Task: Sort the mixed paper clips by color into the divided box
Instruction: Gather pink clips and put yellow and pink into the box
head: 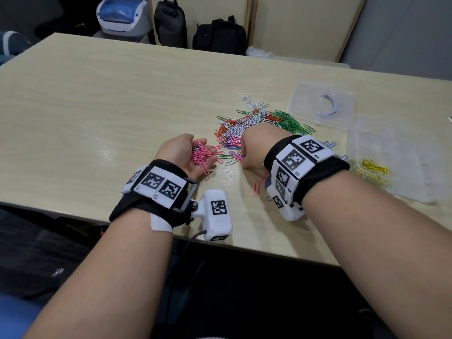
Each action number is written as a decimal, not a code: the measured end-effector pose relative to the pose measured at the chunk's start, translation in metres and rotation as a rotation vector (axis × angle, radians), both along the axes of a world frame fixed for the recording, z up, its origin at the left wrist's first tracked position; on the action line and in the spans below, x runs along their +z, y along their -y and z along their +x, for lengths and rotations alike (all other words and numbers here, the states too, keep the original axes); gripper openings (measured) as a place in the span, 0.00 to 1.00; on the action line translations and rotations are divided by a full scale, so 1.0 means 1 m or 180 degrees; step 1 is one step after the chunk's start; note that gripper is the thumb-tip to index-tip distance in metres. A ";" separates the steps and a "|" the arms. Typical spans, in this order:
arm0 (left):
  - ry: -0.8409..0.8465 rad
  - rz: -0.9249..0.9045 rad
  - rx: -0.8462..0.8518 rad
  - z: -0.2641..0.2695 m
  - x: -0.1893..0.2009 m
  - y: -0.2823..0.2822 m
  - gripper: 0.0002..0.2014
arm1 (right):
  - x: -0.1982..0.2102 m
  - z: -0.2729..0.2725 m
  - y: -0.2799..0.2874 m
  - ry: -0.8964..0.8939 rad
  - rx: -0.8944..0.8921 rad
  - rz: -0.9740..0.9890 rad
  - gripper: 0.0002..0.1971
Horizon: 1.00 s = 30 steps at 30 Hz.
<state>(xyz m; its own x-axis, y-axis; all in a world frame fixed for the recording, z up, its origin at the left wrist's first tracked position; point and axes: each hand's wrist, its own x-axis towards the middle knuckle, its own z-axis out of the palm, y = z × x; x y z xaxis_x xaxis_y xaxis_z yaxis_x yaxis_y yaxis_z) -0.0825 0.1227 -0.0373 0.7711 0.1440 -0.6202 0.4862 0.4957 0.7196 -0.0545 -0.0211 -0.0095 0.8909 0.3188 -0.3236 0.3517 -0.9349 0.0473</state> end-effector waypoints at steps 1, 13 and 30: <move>0.0000 0.0006 -0.0004 0.000 0.000 0.000 0.17 | -0.002 0.001 0.001 0.0045 0.0011 0.0017 0.10; -0.0043 -0.0034 -0.0016 0.002 0.000 0.004 0.17 | 0.013 0.006 0.003 0.0420 -0.0192 0.0369 0.08; -0.0084 -0.0463 0.0280 0.013 0.003 -0.006 0.18 | 0.001 0.023 -0.032 0.0075 0.0310 0.0562 0.10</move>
<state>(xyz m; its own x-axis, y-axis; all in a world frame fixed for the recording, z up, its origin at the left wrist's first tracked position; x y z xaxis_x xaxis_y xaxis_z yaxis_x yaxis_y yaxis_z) -0.0697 0.1284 -0.0342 0.7427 0.1174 -0.6593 0.4541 0.6352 0.6247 -0.0315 0.0112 -0.0086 0.8596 0.4538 -0.2346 0.4417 -0.8910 -0.1051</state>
